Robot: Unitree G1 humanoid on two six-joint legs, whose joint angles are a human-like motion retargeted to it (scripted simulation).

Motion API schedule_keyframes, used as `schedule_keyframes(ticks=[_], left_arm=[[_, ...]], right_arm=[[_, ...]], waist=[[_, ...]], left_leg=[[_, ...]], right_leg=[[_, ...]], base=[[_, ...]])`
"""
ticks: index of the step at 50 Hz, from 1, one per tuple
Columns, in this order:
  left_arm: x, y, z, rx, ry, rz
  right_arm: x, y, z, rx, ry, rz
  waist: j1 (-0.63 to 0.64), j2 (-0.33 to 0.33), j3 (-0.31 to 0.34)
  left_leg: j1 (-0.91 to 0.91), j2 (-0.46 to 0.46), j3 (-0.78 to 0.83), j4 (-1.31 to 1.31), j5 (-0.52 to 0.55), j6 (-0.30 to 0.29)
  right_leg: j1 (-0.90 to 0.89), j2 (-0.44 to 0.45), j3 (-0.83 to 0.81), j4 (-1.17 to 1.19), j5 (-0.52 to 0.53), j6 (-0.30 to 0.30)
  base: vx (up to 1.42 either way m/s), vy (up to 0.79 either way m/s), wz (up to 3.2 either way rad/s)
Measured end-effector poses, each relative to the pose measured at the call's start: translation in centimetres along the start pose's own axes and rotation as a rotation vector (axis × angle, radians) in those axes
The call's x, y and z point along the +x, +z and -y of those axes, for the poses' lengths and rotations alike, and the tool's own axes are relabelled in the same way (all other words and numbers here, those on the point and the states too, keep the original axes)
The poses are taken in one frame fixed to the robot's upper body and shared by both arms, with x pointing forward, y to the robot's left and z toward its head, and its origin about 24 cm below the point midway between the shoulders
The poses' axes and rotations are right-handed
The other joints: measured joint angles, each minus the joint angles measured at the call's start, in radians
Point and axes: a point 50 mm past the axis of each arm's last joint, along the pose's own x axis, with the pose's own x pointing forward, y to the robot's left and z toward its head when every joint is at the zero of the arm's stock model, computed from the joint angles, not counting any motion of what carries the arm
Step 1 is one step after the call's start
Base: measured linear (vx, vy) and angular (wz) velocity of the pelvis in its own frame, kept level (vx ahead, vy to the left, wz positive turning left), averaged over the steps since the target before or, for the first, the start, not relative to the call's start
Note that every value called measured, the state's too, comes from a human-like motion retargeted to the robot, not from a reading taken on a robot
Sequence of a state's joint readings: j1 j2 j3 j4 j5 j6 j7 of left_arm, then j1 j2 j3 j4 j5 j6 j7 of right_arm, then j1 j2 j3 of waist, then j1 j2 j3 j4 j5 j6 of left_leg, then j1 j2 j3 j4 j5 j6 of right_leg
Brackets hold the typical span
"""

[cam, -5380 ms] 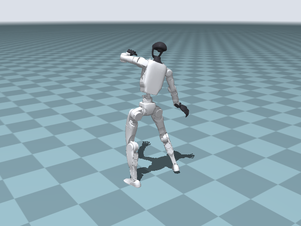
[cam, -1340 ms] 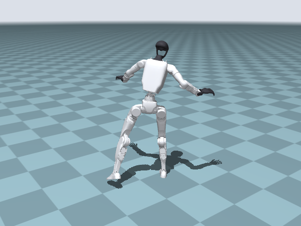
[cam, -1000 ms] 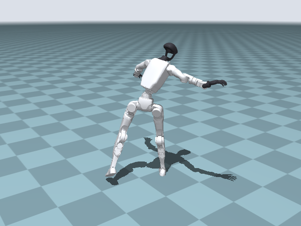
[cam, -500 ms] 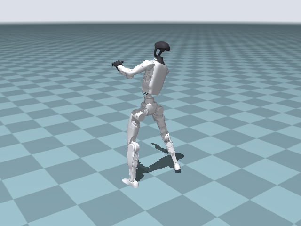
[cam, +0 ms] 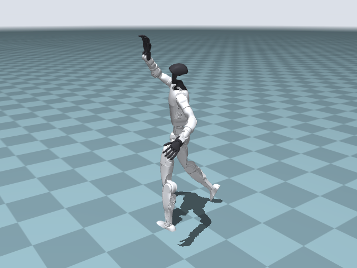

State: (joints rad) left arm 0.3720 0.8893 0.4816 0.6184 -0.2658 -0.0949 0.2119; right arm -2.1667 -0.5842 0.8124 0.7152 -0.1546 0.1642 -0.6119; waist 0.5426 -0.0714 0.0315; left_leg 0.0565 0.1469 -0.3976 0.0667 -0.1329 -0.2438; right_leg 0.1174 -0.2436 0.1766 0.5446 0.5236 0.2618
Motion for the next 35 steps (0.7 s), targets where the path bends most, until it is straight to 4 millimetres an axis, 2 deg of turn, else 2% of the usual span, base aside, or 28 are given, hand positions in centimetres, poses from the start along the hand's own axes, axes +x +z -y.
schedule_keyframes(ticks=[2, 6, 8, 11, 15, 18, 20, 25, 28, 32, 35], left_arm=[[-0.3, -2.1, -1.1, -0.025, 0.05, -0.095], [-2.1, -7.2, -2.6, -0.1, 0.156, -0.32], [-3.2, -9.3, -2.9, -0.12, 0.208, -0.422], [-4.8, -11.8, -2.8, -0.104, 0.255, -0.545], [-6.4, -13.7, -1.2, -0.109, 0.299, -0.667], [-7.2, -14.4, 1.5, -0.146, 0.306, -0.736], [-7.7, -14.4, 4.0, -0.176, 0.279, -0.772], [-9.1, -12.9, 12.2, -0.347, 0.193, -0.836], [-9.6, -10.3, 16.6, -0.456, 0.175, -0.822], [-8.4, -4.3, 20.6, -0.544, 0.093, -0.651], [-6.2, 2.3, 21.6, -0.606, 0.035, -0.412]], right_arm=[[-0.1, 1.1, -0.2, -0.012, 0.029, 0.066], [-1.4, 3.3, -0.7, -0.144, 0.074, 0.273], [-2.6, 4.3, -0.7, -0.228, 0.072, 0.408], [-5.5, 5.4, -0.6, -0.269, 0.093, 0.601], [-10.6, 6.0, -0.3, -0.199, 0.19, 0.787], [-14.2, 5.7, 0.3, -0.14, 0.266, 0.855], [-16.3, 5.0, 0.7, -0.11, 0.31, 0.864], [-20.4, 1.1, 1.9, -0.084, 0.413, 0.711], [-23.0, -1.9, 2.9, -0.072, 0.466, 0.528], [-26.9, -5.6, 4.5, -0.099, 0.547, 0.282], [-29.9, -8.3, 6.1, -0.183, 0.613, 0.12]], waist=[[0.019, -0.01, 0.0], [0.03, -0.012, 0.021], [0.04, -0.008, 0.028], [0.056, 0.0, 0.031], [0.06, -0.015, 0.065], [0.047, -0.023, 0.094], [0.034, -0.021, 0.107], [-0.019, -0.001, 0.122], [-0.084, 0.012, 0.117], [-0.217, 0.037, 0.115], [-0.333, 0.063, 0.127]], left_leg=[[-0.011, 0.039, 0.016, -0.009, 0.0, -0.007], [-0.023, 0.048, 0.047, -0.022, 0.017, -0.003], [-0.033, 0.058, 0.069, -0.024, 0.023, 0.0], [-0.048, 0.066, 0.11, -0.029, 0.032, 0.008], [-0.049, 0.022, 0.166, -0.037, 0.044, 0.027], [-0.042, 0.001, 0.216, -0.042, 0.048, 0.034], [-0.038, 0.008, 0.258, -0.045, 0.049, 0.033], [-0.025, 0.046, 0.389, -0.05, 0.055, 0.029], [-0.015, 0.081, 0.475, -0.037, 0.06, 0.027], [0.005, 0.135, 0.585, 0.006, 0.071, 0.029], [0.026, 0.18, 0.667, 0.042, 0.095, 0.031]], right_leg=[[-0.029, 0.023, -0.017, 0.003, 0.0, 0.0], [-0.021, 0.013, -0.009, -0.075, 0.0, 0.0], [-0.027, 0.005, -0.03, -0.109, 0.0, 0.0], [-0.025, -0.022, -0.087, -0.187, 0.0, 0.0], [-0.026, -0.116, -0.211, -0.202, -0.089, 0.0], [-0.026, -0.182, -0.343, -0.188, -0.184, -0.013], [-0.028, -0.207, -0.445, -0.186, -0.244, -0.03], [-0.035, -0.227, -0.685, -0.217, -0.382, -0.058], [-0.05, -0.203, -0.743, -0.255, -0.446, -0.057], [-0.093, -0.152, -0.683, -0.278, -0.511, -0.053], [-0.133, -0.106, -0.589, -0.271, -0.545, -0.057]], base=[[-0.06, -0.05, -0.45], [-0.09, 0.04, -0.43], [-0.12, 0.03, -0.63], [-0.13, 0.06, -0.73], [-0.12, 0.01, -0.63], [-0.12, -0.09, -0.78], [-0.14, -0.18, -1.07], [-0.13, -0.25, -1.37], [-0.1, -0.34, -1.57], [-0.06, -0.38, -1.51], [-0.02, -0.39, -1.41]])
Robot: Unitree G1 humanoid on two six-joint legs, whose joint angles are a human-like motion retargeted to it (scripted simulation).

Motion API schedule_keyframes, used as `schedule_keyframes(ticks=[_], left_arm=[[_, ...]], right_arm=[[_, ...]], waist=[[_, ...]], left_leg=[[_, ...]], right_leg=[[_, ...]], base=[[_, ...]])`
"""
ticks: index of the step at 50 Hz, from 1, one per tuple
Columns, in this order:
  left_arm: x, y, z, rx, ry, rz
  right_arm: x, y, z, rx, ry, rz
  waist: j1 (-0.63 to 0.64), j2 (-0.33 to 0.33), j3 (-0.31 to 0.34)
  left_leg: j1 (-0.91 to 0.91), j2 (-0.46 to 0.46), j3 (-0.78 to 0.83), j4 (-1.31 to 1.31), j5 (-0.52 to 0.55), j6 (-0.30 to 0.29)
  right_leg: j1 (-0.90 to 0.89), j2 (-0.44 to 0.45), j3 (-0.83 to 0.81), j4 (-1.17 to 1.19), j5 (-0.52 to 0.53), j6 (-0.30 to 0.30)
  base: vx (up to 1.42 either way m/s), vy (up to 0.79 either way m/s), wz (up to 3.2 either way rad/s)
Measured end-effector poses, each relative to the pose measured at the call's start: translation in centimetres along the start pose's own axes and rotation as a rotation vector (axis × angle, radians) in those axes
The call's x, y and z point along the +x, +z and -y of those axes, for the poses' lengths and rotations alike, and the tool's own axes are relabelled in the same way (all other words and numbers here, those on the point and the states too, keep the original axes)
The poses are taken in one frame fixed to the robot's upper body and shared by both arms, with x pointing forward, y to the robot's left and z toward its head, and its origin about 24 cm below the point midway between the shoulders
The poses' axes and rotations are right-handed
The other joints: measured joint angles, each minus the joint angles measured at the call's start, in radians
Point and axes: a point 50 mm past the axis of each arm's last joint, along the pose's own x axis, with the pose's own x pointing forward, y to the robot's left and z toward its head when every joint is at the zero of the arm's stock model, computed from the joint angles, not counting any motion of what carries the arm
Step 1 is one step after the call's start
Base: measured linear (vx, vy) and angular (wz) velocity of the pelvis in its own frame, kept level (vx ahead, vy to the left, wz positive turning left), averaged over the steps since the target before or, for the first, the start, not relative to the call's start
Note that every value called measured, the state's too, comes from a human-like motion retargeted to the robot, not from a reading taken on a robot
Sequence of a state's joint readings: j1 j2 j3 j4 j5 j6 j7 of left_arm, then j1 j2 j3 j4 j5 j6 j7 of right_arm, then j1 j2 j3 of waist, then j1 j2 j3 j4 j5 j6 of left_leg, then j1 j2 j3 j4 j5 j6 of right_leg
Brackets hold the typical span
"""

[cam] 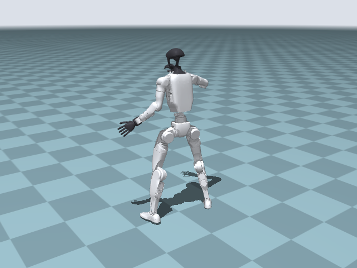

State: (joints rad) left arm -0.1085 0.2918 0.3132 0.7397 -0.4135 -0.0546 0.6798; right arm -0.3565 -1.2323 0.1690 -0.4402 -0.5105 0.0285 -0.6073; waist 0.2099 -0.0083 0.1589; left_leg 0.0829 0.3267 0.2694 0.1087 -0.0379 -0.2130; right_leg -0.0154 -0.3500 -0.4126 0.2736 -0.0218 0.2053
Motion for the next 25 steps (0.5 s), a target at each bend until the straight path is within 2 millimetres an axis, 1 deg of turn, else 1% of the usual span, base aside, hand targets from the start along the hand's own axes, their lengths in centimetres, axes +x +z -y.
schedule_keyframes(ticks=[3, 6, 8, 10, 12, 13, 15, 18, 21, 25], left_arm=[[-0.5, 6.8, 3.0, -0.011, -0.095, 0.267], [-1.4, 13.9, 4.6, 0.053, -0.132, 0.554], [-2.0, 18.2, 5.0, 0.148, -0.131, 0.734], [-2.5, 21.7, 5.2, 0.291, -0.114, 0.892], [-2.6, 24.1, 5.1, 0.478, -0.081, 1.016], [-2.6, 25.1, 5.0, 0.574, -0.053, 1.069], [-2.2, 26.5, 4.6, 0.765, 0.005, 1.146], [-1.1, 27.1, 3.5, 0.998, 0.079, 1.181], [0.3, 27.0, 2.0, 1.141, 0.134, 1.153], [1.8, 26.3, 0.0, 1.217, 0.169, 1.089]], right_arm=[[-3.9, -2.7, -0.8, -0.079, 0.093, -0.18], [-8.7, -5.7, -0.7, -0.175, 0.184, -0.398], [-12.3, -7.5, -0.3, -0.217, 0.243, -0.569], [-16.2, -9.0, 0.2, -0.232, 0.299, -0.753], [-19.8, -10.1, 0.9, -0.23, 0.356, -0.926], [-21.4, -10.6, 1.4, -0.23, 0.371, -1.009], [-24.3, -11.5, 2.5, -0.245, 0.399, -1.15], [-27.5, -12.8, 4.8, -0.312, 0.391, -1.312], [-29.4, -14.1, 8.0, -0.398, 0.305, -1.442], [-30.6, -15.5, 12.6, -0.501, 0.148, -1.574]], waist=[[-0.126, 0.026, 0.012], [-0.239, 0.044, 0.028], [-0.304, 0.052, 0.039], [-0.362, 0.06, 0.052], [-0.416, 0.067, 0.063], [-0.44, 0.07, 0.07], [-0.487, 0.076, 0.084], [-0.553, 0.082, 0.107], [-0.618, 0.082, 0.137], [-0.701, 0.067, 0.176]], left_leg=[[0.02, 0.037, 0.076, 0.034, 0.042, 0.008], [0.029, 0.064, 0.131, 0.083, 0.086, 0.022], [0.026, 0.076, 0.148, 0.126, 0.115, 0.031], [0.019, 0.083, 0.146, 0.173, 0.143, 0.037], [0.007, 0.085, 0.119, 0.221, 0.171, 0.04], [0.0, 0.083, 0.101, 0.242, 0.186, 0.038], [-0.017, 0.076, 0.05, 0.283, 0.215, 0.033], [-0.046, 0.051, -0.046, 0.343, 0.249, 0.02], [-0.072, 0.02, -0.13, 0.395, 0.276, -0.001], [-0.089, -0.021, -0.179, 0.435, 0.294, -0.028]], right_leg=[[-0.032, 0.046, 0.083, 0.002, -0.014, -0.001], [-0.053, 0.085, 0.154, -0.011, -0.012, 0.003], [-0.062, 0.107, 0.199, -0.031, -0.004, 0.008], [-0.065, 0.126, 0.244, -0.06, 0.009, 0.012], [-0.064, 0.142, 0.29, -0.097, 0.025, 0.016], [-0.065, 0.151, 0.313, -0.118, 0.037, 0.018], [-0.069, 0.164, 0.359, -0.155, 0.059, 0.021], [-0.083, 0.176, 0.424, -0.191, 0.086, 0.021], [-0.105, 0.182, 0.479, -0.2, 0.104, 0.017], [-0.136, 0.171, 0.531, -0.189, 0.115, 0.013]], base=[[0.0, -0.36, -1.32], [0.02, -0.31, -1.32], [0.02, -0.25, -1.34], [0.02, -0.2, -1.37], [0.01, -0.14, -1.39], [0.0, -0.11, -1.38], [0.0, -0.07, -1.35], [-0.02, -0.02, -1.21], [-0.04, 0.03, -0.96], [-0.06, 0.09, -0.59]])
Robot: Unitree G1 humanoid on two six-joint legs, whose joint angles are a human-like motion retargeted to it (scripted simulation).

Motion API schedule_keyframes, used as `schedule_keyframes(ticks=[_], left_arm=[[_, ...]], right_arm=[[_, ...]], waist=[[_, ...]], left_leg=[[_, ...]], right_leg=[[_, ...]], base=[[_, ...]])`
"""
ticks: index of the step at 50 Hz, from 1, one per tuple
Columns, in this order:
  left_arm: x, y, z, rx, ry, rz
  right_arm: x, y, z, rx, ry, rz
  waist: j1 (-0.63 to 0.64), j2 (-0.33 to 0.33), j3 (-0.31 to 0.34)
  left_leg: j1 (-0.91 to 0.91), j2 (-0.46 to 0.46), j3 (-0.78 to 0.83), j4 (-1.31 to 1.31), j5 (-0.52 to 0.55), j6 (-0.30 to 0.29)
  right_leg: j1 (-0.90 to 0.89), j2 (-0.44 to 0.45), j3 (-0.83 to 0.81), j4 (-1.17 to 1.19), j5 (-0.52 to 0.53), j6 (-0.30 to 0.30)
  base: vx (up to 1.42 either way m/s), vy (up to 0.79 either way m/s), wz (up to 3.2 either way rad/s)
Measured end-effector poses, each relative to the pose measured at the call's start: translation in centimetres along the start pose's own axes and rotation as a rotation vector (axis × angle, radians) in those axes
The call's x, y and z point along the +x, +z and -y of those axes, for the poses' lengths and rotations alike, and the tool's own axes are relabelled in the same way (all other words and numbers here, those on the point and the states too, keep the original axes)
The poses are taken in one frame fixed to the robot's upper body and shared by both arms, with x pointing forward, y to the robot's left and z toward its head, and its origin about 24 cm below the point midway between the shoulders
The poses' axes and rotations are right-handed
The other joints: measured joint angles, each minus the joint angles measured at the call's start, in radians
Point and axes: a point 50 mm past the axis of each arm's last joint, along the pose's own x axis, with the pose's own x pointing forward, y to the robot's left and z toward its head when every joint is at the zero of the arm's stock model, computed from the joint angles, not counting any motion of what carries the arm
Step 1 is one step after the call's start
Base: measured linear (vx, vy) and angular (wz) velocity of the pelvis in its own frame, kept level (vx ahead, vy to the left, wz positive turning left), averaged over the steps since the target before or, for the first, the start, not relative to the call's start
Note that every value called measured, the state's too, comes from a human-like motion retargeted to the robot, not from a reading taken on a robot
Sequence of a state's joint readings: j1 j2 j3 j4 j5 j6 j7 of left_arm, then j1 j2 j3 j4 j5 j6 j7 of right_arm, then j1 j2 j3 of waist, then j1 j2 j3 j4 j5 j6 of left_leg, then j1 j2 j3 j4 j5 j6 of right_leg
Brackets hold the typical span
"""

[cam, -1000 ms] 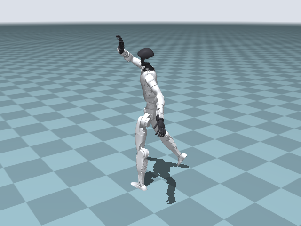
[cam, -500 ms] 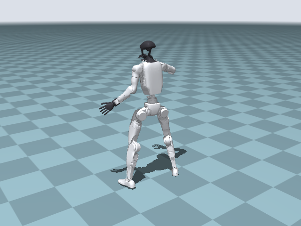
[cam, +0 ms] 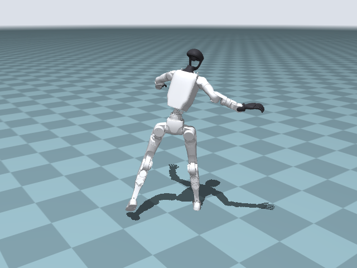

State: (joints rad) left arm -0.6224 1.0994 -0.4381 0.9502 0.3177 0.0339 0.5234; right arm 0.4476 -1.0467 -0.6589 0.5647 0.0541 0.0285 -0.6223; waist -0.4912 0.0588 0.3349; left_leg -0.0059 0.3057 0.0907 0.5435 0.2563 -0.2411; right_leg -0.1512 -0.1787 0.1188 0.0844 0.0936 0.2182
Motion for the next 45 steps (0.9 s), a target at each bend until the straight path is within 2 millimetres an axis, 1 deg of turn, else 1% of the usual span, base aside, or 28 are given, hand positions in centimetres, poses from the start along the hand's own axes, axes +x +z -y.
schedule_keyframes(ticks=[3, 7, 10, 13, 15, 17, 20, 22, 23, 24, 25, 26, 27, 28, 29, 30, 31, 32, 33, 34, 35, 37, 38, 39, 40, 41, 43, 45], left_arm=[[-0.1, -0.8, -0.1, 0.004, -0.002, -0.016], [0.5, -0.3, -1.2, -0.009, 0.043, 0.015], [1.3, 1.3, -2.7, -0.038, 0.105, 0.076], [2.4, 4.0, -4.7, -0.065, 0.175, 0.18], [3.1, 7.1, -6.4, -0.075, 0.234, 0.284], [3.6, 11.3, -8.4, -0.084, 0.3, 0.414], [3.4, 19.7, -13.0, -0.114, 0.424, 0.647], [1.8, 25.7, -16.5, -0.173, 0.497, 0.807], [0.5, 28.5, -18.3, -0.209, 0.527, 0.885], [-1.0, 31.0, -20.2, -0.247, 0.552, 0.96], [-2.7, 33.2, -22.0, -0.281, 0.573, 1.036], [-4.3, 34.7, -23.7, -0.315, 0.586, 1.102], [-5.9, 36.0, -25.4, -0.344, 0.598, 1.165], [-7.4, 36.7, -26.8, -0.368, 0.607, 1.221], [-8.5, 37.0, -28.1, -0.388, 0.618, 1.267], [-9.5, 37.0, -29.4, -0.405, 0.629, 1.308], [-10.1, 36.6, -30.4, -0.421, 0.643, 1.332], [-10.5, 36.0, -31.2, -0.437, 0.657, 1.352], [-10.7, 35.2, -31.9, -0.455, 0.669, 1.363], [-10.7, 34.3, -32.4, -0.473, 0.679, 1.367], [-10.7, 33.4, -32.8, -0.49, 0.688, 1.368], [-10.1, 31.8, -32.5, -0.499, 0.682, 1.364], [-9.6, 30.8, -32.5, -0.51, 0.684, 1.341], [-8.9, 29.7, -32.3, -0.516, 0.679, 1.313], [-8.2, 28.7, -32.0, -0.517, 0.671, 1.283], [-7.3, 27.6, -31.6, -0.521, 0.653, 1.243], [-5.5, 25.3, -30.5, -0.532, 0.604, 1.156], [-3.6, 22.9, -28.8, -0.556, 0.535, 1.06]], right_arm=[[1.7, -1.6, 2.7, 0.038, -0.089, -0.121], [3.0, -4.5, 5.6, 0.076, -0.195, -0.328], [2.6, -7.4, 7.0, 0.097, -0.258, -0.526], [1.1, -10.1, 7.3, 0.074, -0.292, -0.7], [-0.4, -11.7, 6.7, 0.017, -0.296, -0.779], [-2.7, -13.3, 4.9, -0.085, -0.247, -0.816], [-8.3, -15.3, -0.6, -0.223, -0.066, -0.871], [-12.7, -15.2, -5.3, -0.261, 0.1, -0.911], [-14.8, -14.3, -7.8, -0.255, 0.176, -0.925], [-16.4, -12.7, -10.5, -0.226, 0.239, -0.929], [-17.9, -10.6, -13.2, -0.186, 0.297, -0.924], [-18.3, -7.4, -15.8, -0.114, 0.335, -0.897], [-18.4, -3.6, -18.1, -0.033, 0.37, -0.858], [-17.7, 0.7, -19.9, 0.066, 0.397, -0.799], [-16.3, 5.6, -21.1, 0.173, 0.417, -0.722], [-14.7, 10.7, -21.5, 0.283, 0.429, -0.634], [-12.6, 16.0, -20.9, 0.389, 0.429, -0.522], [-10.5, 21.2, -19.5, 0.488, 0.414, -0.404], [-8.4, 26.1, -17.2, 0.575, 0.378, -0.274], [-6.7, 30.7, -14.1, 0.648, 0.323, -0.138], [-5.3, 34.7, -10.5, 0.711, 0.25, -0.003], [-3.9, 40.7, -3.0, 0.809, 0.088, 0.251], [-3.7, 43.0, 1.1, 0.85, -0.004, 0.363], [-3.8, 44.8, 4.8, 0.894, -0.083, 0.459], [-4.2, 46.1, 8.4, 0.938, -0.159, 0.545], [-4.7, 46.9, 11.4, 0.987, -0.214, 0.606], [-5.8, 47.8, 16.4, 1.085, -0.308, 0.696], [-6.6, 47.9, 19.9, 1.175, -0.373, 0.743]], waist=[[-0.053, -0.01, 0.031], [-0.096, -0.015, 0.069], [-0.108, -0.005, 0.092], [-0.106, 0.029, 0.099], [-0.092, 0.065, 0.089], [-0.056, 0.106, 0.055], [0.053, 0.152, -0.025], [0.156, 0.164, -0.088], [0.214, 0.167, -0.118], [0.273, 0.166, -0.147], [0.332, 0.163, -0.174], [0.391, 0.159, -0.196], [0.448, 0.155, -0.217], [0.501, 0.151, -0.233], [0.55, 0.148, -0.246], [0.597, 0.144, -0.257], [0.636, 0.14, -0.263], [0.673, 0.136, -0.269], [0.705, 0.129, -0.271], [0.732, 0.121, -0.273], [0.756, 0.111, -0.274], [0.809, 0.101, -0.288], [0.812, 0.082, -0.281], [0.816, 0.065, -0.273], [0.819, 0.047, -0.264], [0.821, 0.024, -0.258], [0.826, -0.028, -0.246], [0.841, -0.08, -0.237]], left_leg=[[-0.001, -0.013, 0.022, 0.011, -0.02, -0.014], [0.012, -0.012, 0.099, 0.005, -0.109, -0.019], [0.019, -0.002, 0.167, -0.004, -0.21, -0.01], [0.011, 0.015, 0.232, -0.011, -0.32, 0.014], [-0.01, 0.022, 0.264, -0.018, -0.387, 0.035], [-0.039, 0.022, 0.273, -0.034, -0.436, 0.055], [-0.102, 0.002, 0.225, -0.065, -0.473, 0.069], [-0.136, -0.039, 0.153, -0.09, -0.471, 0.075], [-0.148, -0.062, 0.112, -0.103, -0.465, 0.076], [-0.156, -0.085, 0.07, -0.117, -0.457, 0.075], [-0.161, -0.108, 0.028, -0.132, -0.448, 0.074], [-0.158, -0.127, -0.011, -0.146, -0.44, 0.073], [-0.154, -0.145, -0.048, -0.16, -0.433, 0.072], [-0.145, -0.161, -0.083, -0.173, -0.428, 0.073], [-0.136, -0.176, -0.116, -0.184, -0.424, 0.074], [-0.125, -0.19, -0.148, -0.194, -0.421, 0.076], [-0.116, -0.203, -0.177, -0.201, -0.42, 0.078], [-0.108, -0.217, -0.207, -0.207, -0.419, 0.08], [-0.102, -0.231, -0.236, -0.212, -0.417, 0.081], [-0.098, -0.244, -0.266, -0.219, -0.414, 0.082], [-0.094, -0.256, -0.298, -0.227, -0.41, 0.082], [-0.096, -0.231, -0.365, -0.241, -0.412, 0.067], [-0.092, -0.247, -0.406, -0.254, -0.405, 0.066], [-0.083, -0.251, -0.447, -0.273, -0.4, 0.062], [-0.073, -0.248, -0.488, -0.295, -0.395, 0.056], [-0.061, -0.248, -0.525, -0.33, -0.383, 0.053], [-0.036, -0.246, -0.589, -0.407, -0.355, 0.048], [-0.016, -0.237, -0.636, -0.488, -0.323, 0.042]], right_leg=[[-0.021, -0.016, 0.018, 0.013, 0.004, 0.002], [-0.045, -0.042, 0.016, 0.034, 0.004, 0.01], [-0.061, -0.065, -0.008, 0.057, -0.001, 0.019], [-0.067, -0.096, -0.066, 0.082, -0.011, 0.028], [-0.066, -0.127, -0.128, 0.096, -0.017, 0.035], [-0.052, -0.164, -0.21, 0.103, -0.017, 0.042], [-0.014, -0.219, -0.356, 0.101, 0.006, 0.044], [0.027, -0.266, -0.445, 0.105, 0.035, 0.042], [0.05, -0.287, -0.482, 0.111, 0.054, 0.037], [0.072, -0.305, -0.511, 0.12, 0.075, 0.029], [0.094, -0.322, -0.534, 0.13, 0.098, 0.02], [0.114, -0.333, -0.539, 0.145, 0.123, 0.009], [0.132, -0.342, -0.537, 0.162, 0.149, -0.001], [0.146, -0.347, -0.522, 0.183, 0.174, -0.011], [0.157, -0.349, -0.495, 0.206, 0.199, -0.017], [0.165, -0.35, -0.463, 0.23, 0.223, -0.021], [0.168, -0.346, -0.419, 0.254, 0.248, -0.02], [0.171, -0.342, -0.373, 0.277, 0.272, -0.017], [0.173, -0.335, -0.323, 0.297, 0.299, -0.009], [0.177, -0.325, -0.275, 0.309, 0.327, 0.003], [0.183, -0.314, -0.226, 0.318, 0.356, 0.016], [0.177, -0.243, -0.15, 0.35, 0.411, 0.044], [0.198, -0.23, -0.108, 0.352, 0.425, 0.044], [0.209, -0.209, -0.077, 0.374, 0.43, 0.044], [0.216, -0.184, -0.052, 0.407, 0.43, 0.044], [0.224, -0.165, -0.034, 0.43, 0.43, 0.044], [0.239, -0.136, -0.009, 0.467, 0.43, 0.044], [0.247, -0.115, 0.002, 0.49, 0.43, 0.044]], base=[[-0.09, 0.13, -0.2], [-0.12, 0.17, 0.16], [-0.15, 0.21, 0.62], [-0.15, 0.25, 1.18], [-0.14, 0.29, 1.75], [-0.12, 0.31, 2.13], [-0.1, 0.34, 2.37], [-0.05, 0.4, 2.47], [-0.02, 0.42, 2.42], [-0.01, 0.42, 2.36], [0.01, 0.42, 2.26], [0.02, 0.41, 2.15], [0.03, 0.39, 2.03], [0.04, 0.37, 1.93], [0.05, 0.35, 1.84], [0.06, 0.32, 1.76], [0.06, 0.29, 1.72], [0.07, 0.25, 1.69], [0.07, 0.21, 1.7], [0.08, 0.18, 1.73], [0.08, 0.09, 1.61], [0.1, -0.01, 1.67], [0.12, -0.09, 2.04], [0.14, -0.15, 2.19], [0.16, -0.22, 2.08], [0.17, -0.23, 2.0], [0.18, -0.21, 1.78], [0.16, -0.17, 1.37]])
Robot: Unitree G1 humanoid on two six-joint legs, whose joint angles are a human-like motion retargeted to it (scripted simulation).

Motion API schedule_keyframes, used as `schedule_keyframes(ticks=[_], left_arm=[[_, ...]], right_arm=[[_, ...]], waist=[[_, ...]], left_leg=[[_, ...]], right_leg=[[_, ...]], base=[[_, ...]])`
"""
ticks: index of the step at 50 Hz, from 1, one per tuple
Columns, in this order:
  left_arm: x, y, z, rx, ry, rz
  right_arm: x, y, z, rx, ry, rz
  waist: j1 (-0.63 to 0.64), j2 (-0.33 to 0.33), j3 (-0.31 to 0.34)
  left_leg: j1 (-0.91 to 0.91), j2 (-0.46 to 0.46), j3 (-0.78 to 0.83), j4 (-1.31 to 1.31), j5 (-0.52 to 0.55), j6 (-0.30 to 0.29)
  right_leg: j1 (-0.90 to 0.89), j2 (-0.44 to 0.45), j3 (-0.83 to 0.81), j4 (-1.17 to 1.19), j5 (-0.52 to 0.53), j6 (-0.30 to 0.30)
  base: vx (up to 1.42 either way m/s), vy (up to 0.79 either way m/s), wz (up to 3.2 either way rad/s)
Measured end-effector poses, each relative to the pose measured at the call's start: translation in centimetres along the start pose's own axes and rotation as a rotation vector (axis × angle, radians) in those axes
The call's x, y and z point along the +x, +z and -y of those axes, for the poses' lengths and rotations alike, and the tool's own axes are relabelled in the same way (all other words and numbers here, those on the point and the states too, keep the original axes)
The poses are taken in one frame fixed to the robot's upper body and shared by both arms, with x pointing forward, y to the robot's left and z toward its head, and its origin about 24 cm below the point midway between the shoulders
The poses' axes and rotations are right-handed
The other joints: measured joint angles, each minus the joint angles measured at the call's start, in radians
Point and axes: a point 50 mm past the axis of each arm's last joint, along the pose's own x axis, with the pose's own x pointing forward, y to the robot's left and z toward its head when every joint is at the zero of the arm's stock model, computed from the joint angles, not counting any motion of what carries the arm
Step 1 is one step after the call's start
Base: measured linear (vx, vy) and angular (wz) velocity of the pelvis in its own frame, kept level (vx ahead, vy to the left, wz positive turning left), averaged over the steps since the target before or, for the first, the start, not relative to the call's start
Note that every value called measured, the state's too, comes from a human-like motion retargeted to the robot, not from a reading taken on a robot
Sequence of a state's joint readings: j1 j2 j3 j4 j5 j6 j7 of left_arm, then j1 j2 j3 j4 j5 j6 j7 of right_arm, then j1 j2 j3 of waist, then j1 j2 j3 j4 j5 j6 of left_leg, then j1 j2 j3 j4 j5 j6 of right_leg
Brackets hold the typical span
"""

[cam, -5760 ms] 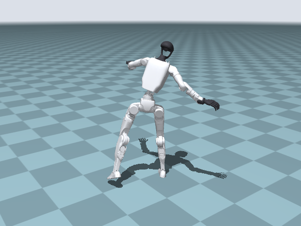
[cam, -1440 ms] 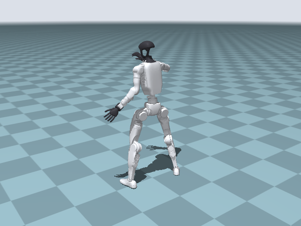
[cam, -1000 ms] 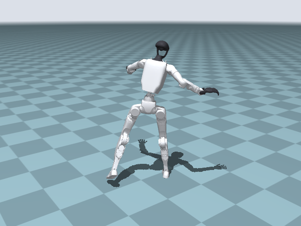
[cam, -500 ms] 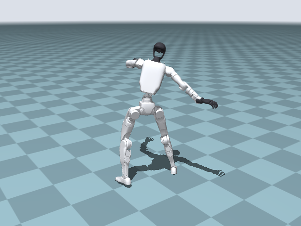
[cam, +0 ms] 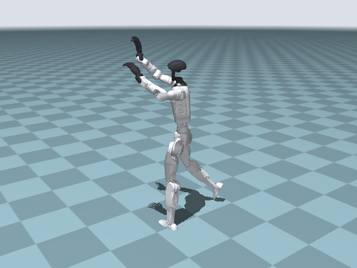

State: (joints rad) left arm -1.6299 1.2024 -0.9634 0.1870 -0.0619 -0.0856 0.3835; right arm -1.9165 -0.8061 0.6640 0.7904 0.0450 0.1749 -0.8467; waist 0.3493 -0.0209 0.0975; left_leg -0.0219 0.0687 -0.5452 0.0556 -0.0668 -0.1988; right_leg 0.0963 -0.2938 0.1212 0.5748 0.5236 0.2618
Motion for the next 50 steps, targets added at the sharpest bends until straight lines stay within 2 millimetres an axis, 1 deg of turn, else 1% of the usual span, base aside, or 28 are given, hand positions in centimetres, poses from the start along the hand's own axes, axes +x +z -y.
schedule_keyframes(ticks=[2, 4, 5, 6, 8, 10, 11, 12, 14, 15, 17, 18, 20, 22, 23, 25, 28, 30, 32, 35, 37, 39, 41, 43, 45, 46, 48, 50], left_arm=[[-2.9, -3.1, 0.3, -0.041, -0.023, -0.136], [-7.0, -6.3, 1.2, -0.104, -0.032, -0.299], [-9.5, -7.9, 1.6, -0.136, -0.032, -0.391], [-12.4, -9.3, 2.3, -0.182, -0.027, -0.496], [-19.1, -11.6, 3.2, -0.271, -0.007, -0.729], [-26.9, -12.7, 4.0, -0.363, 0.033, -0.993], [-31.0, -12.7, 4.4, -0.41, 0.063, -1.133], [-35.1, -12.3, 4.5, -0.448, 0.101, -1.276], [-43.1, -10.4, 4.8, -0.507, 0.2, -1.564], [-47.0, -8.8, 4.8, -0.526, 0.264, -1.707], [-53.5, -5.0, 4.7, -0.541, 0.415, -1.978], [-56.2, -2.9, 4.5, -0.529, 0.489, -2.102], [-60.5, 1.0, 4.0, -0.473, 0.609, -2.322], [-63.1, 3.9, 3.3, -0.396, 0.648, -2.482], [-64.0, 5.1, 2.9, -0.363, 0.645, -2.541], [-65.1, 6.9, 2.5, -0.338, 0.611, -2.627], [-65.3, 8.2, 3.8, -0.356, 0.532, -2.686], [-64.9, 8.6, 5.5, -0.347, 0.464, -2.699], [-63.8, 8.6, 7.9, -0.326, 0.383, -2.69], [-61.1, 7.7, 11.9, -0.346, 0.31, -2.617], [-58.4, 6.1, 14.6, -0.413, 0.306, -2.53], [-55.2, 3.9, 16.8, -0.486, 0.312, -2.419], [-51.5, 1.1, 18.3, -0.546, 0.337, -2.288], [-47.2, -2.2, 18.9, -0.588, 0.382, -2.138], [-42.6, -5.5, 18.5, -0.609, 0.441, -1.975], [-40.3, -7.0, 17.8, -0.607, 0.468, -1.888], [-35.7, -9.8, 15.9, -0.577, 0.504, -1.71], [-31.6, -12.0, 13.4, -0.5, 0.499, -1.533]], right_arm=[[1.0, 2.0, 1.1, 0.048, -0.041, 0.055], [1.3, 3.4, 1.7, 0.062, -0.057, 0.118], [1.4, 4.1, 1.9, 0.062, -0.058, 0.152], [1.3, 4.7, 1.9, 0.059, -0.052, 0.186], [0.9, 5.7, 1.7, 0.051, -0.028, 0.253], [0.1, 6.5, 1.2, 0.039, 0.017, 0.316], [-0.3, 6.7, 0.8, 0.026, 0.05, 0.348], [-0.9, 6.8, 0.4, 0.011, 0.087, 0.381], [-2.2, 6.7, -0.6, -0.036, 0.18, 0.451], [-3.0, 6.6, -1.1, -0.064, 0.232, 0.488], [-5.0, 5.8, -2.2, -0.136, 0.347, 0.567], [-6.0, 5.2, -2.7, -0.178, 0.407, 0.608], [-8.4, 3.9, -3.5, -0.271, 0.527, 0.7], [-10.8, 2.5, -3.8, -0.363, 0.638, 0.802], [-12.1, 1.7, -3.9, -0.396, 0.691, 0.846], [-14.6, 0.1, -3.9, -0.441, 0.796, 0.921], [-18.3, -2.3, -3.1, -0.447, 0.935, 0.961], [-20.5, -3.8, -2.3, -0.418, 1.004, 0.937], [-22.6, -5.4, -1.3, -0.373, 1.053, 0.864], [-25.1, -8.0, 0.5, -0.307, 1.094, 0.682], [-26.6, -9.8, 1.9, -0.275, 1.111, 0.539], [-27.9, -11.4, 3.3, -0.262, 1.127, 0.407], [-29.0, -13.0, 4.8, -0.275, 1.136, 0.297], [-29.9, -14.8, 6.4, -0.323, 1.135, 0.205], [-30.5, -16.8, 8.1, -0.403, 1.128, 0.117], [-30.7, -17.9, 9.0, -0.453, 1.119, 0.07], [-31.0, -20.2, 10.9, -0.555, 1.089, -0.033], [-31.0, -22.4, 13.2, -0.65, 1.032, -0.15]], waist=[[0.026, -0.041, 0.007], [0.064, -0.06, 0.014], [0.085, -0.064, 0.018], [0.103, -0.064, 0.024], [0.134, -0.063, 0.038], [0.155, -0.061, 0.051], [0.161, -0.062, 0.056], [0.167, -0.063, 0.06], [0.176, -0.068, 0.065], [0.179, -0.071, 0.066], [0.186, -0.078, 0.069], [0.19, -0.082, 0.07], [0.199, -0.089, 0.073], [0.205, -0.096, 0.086], [0.206, -0.099, 0.09], [0.206, -0.104, 0.097], [0.195, -0.106, 0.106], [0.179, -0.103, 0.106], [0.155, -0.1, 0.099], [0.115, -0.103, 0.08], [0.077, -0.105, 0.066], [0.028, -0.102, 0.054], [-0.035, -0.09, 0.049], [-0.107, -0.071, 0.054], [-0.187, -0.046, 0.065], [-0.228, -0.033, 0.072], [-0.31, -0.009, 0.085], [-0.386, 0.011, 0.096]], left_leg=[[0.012, 0.013, -0.027, -0.072, 0.033, -0.009], [0.014, 0.025, -0.037, -0.113, 0.052, -0.017], [0.012, 0.03, -0.037, -0.124, 0.057, -0.021], [0.01, 0.033, -0.033, -0.128, 0.059, -0.024], [0.005, 0.037, -0.019, -0.133, 0.062, -0.027], [0.002, 0.04, 0.002, -0.136, 0.065, -0.028], [0.001, 0.041, 0.015, -0.138, 0.066, -0.028], [0.001, 0.041, 0.029, -0.14, 0.067, -0.027], [0.0, 0.041, 0.06, -0.143, 0.069, -0.024], [-0.001, 0.04, 0.077, -0.143, 0.069, -0.023], [0.001, 0.032, 0.109, -0.143, 0.07, -0.017], [0.002, 0.029, 0.126, -0.142, 0.071, -0.013], [0.003, 0.019, 0.16, -0.135, 0.069, -0.006], [0.01, 0.013, 0.189, -0.126, 0.062, -0.004], [0.012, 0.015, 0.204, -0.122, 0.058, -0.006], [0.017, 0.021, 0.234, -0.114, 0.05, -0.009], [0.024, 0.034, 0.283, -0.102, 0.038, -0.01], [0.029, 0.047, 0.32, -0.097, 0.033, -0.011], [0.035, 0.065, 0.365, -0.091, 0.027, -0.011], [0.045, 0.092, 0.443, -0.081, 0.019, -0.016], [0.051, 0.111, 0.503, -0.065, 0.013, -0.022], [0.056, 0.132, 0.565, -0.035, 0.007, -0.027], [0.062, 0.158, 0.626, 0.007, 0.005, -0.033], [0.07, 0.192, 0.685, 0.058, 0.01, -0.037], [0.081, 0.23, 0.739, 0.107, 0.028, -0.038], [0.088, 0.248, 0.762, 0.128, 0.044, -0.036], [0.103, 0.282, 0.804, 0.167, 0.08, -0.032], [0.116, 0.31, 0.838, 0.203, 0.118, -0.026]], right_leg=[[0.001, 0.012, 0.001, 0.009, 0.0, 0.0], [-0.002, 0.018, -0.001, 0.007, 0.0, 0.0], [-0.003, 0.02, -0.002, 0.003, 0.0, 0.0], [-0.005, 0.018, -0.007, -0.005, 0.0, 0.0], [-0.008, 0.008, -0.019, -0.024, 0.0, 0.0], [-0.011, -0.008, -0.037, -0.049, 0.0, 0.0], [-0.013, -0.018, -0.048, -0.062, 0.0, 0.0], [-0.015, -0.029, -0.059, -0.075, 0.0, 0.0], [-0.021, -0.052, -0.084, -0.103, 0.0, 0.0], [-0.023, -0.063, -0.097, -0.116, 0.0, 0.0], [-0.021, -0.092, -0.13, -0.15, 0.0, 0.0], [-0.019, -0.107, -0.149, -0.169, 0.0, 0.0], [-0.003, -0.135, -0.197, -0.218, 0.0, 0.0], [0.007, -0.163, -0.26, -0.224, -0.037, -0.008], [0.009, -0.172, -0.296, -0.223, -0.061, -0.015], [0.017, -0.188, -0.373, -0.223, -0.114, -0.03], [0.034, -0.207, -0.499, -0.23, -0.199, -0.048], [0.051, -0.211, -0.588, -0.252, -0.251, -0.057], [0.063, -0.207, -0.669, -0.278, -0.301, -0.061], [0.067, -0.195, -0.755, -0.324, -0.372, -0.055], [0.053, -0.184, -0.766, -0.349, -0.417, -0.045], [0.032, -0.17, -0.742, -0.365, -0.459, -0.038], [0.009, -0.151, -0.693, -0.372, -0.495, -0.033], [-0.013, -0.123, -0.629, -0.373, -0.522, -0.034], [-0.03, -0.089, -0.565, -0.374, -0.537, -0.037], [-0.037, -0.071, -0.536, -0.376, -0.54, -0.038], [-0.049, -0.035, -0.478, -0.381, -0.543, -0.041], [-0.063, -0.003, -0.421, -0.386, -0.543, -0.041]], base=[[0.11, -0.11, 0.89], [0.06, -0.05, 0.42], [0.0, 0.0, 0.0], [0.0, 0.0, 0.0], [-0.03, 0.07, -0.32], [-0.04, 0.1, -0.53], [-0.05, 0.11, -0.65], [-0.05, 0.11, -0.72], [-0.05, 0.11, -0.78], [-0.05, 0.11, -0.8], [-0.05, 0.11, -0.8], [-0.05, 0.1, -0.8], [-0.05, 0.08, -0.78], [-0.05, -0.01, -0.72], [-0.06, -0.07, -0.74], [-0.07, -0.11, -0.78], [-0.08, -0.15, -0.86], [-0.1, -0.2, -1.03], [-0.11, -0.24, -1.23], [-0.11, -0.29, -1.45], [-0.11, -0.35, -1.62], [-0.1, -0.39, -1.66], [-0.08, -0.41, -1.64], [-0.06, -0.42, -1.6], [-0.04, -0.42, -1.54], [-0.01, -0.41, -1.51], [0.01, -0.4, -1.52], [0.04, -0.37, -1.56]])
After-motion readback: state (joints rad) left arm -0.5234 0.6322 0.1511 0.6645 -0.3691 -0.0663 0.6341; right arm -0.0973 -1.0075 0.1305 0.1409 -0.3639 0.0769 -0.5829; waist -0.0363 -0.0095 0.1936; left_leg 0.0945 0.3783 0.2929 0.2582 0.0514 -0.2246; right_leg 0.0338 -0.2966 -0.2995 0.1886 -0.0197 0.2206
